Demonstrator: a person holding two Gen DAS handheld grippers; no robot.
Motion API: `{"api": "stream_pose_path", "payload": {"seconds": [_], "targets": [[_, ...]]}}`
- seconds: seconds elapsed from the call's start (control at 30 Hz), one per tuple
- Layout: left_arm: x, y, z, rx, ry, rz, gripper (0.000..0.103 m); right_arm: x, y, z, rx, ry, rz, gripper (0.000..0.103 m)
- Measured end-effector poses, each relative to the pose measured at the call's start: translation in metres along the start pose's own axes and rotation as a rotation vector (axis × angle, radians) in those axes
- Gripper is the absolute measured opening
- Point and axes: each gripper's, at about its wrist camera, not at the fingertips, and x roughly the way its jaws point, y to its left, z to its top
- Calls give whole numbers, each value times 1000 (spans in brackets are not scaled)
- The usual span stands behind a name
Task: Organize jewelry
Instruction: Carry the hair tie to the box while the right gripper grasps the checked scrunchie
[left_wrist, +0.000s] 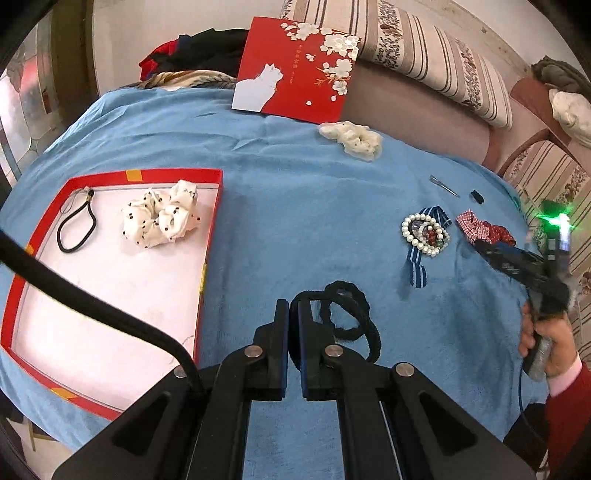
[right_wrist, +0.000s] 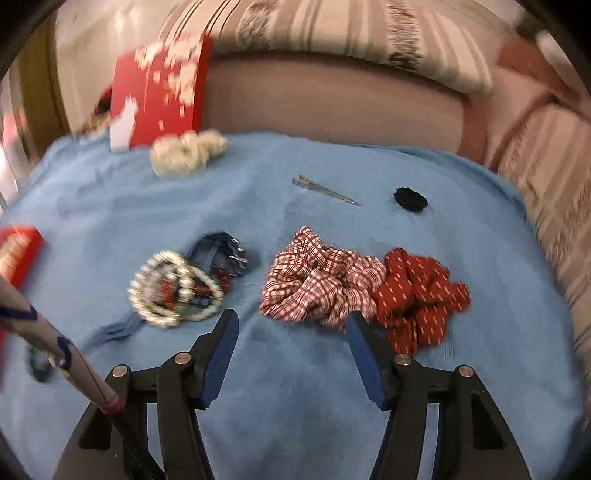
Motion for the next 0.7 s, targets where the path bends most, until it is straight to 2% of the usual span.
{"api": "stream_pose_path", "payload": {"seconds": [0.07,0.1,0.17,0.3,0.43,0.57,0.7], "targets": [[-1,4,-1,-12,1,4,4,17,6,2,-58,27,-49,62],[-2,6,-2,-18,0,6,4,24,8,2,-77,37,-65,41],[-6,11,-2,-28,-5,12,4,29,6,4,-82,70,-75,8],[-20,26,-7,-62,-28,23,4,1,-10,9,2,35,-5,6],[-33,44,-16,-104,-44,37,4,-48,-16,17,70,-18,113,6],[-49,75,-26,-172,-67,54,4,-87,-1,27,93,-53,216,6],[-63,110,-33,-248,-80,79,4,-110,42,32,75,-57,342,6]]}}
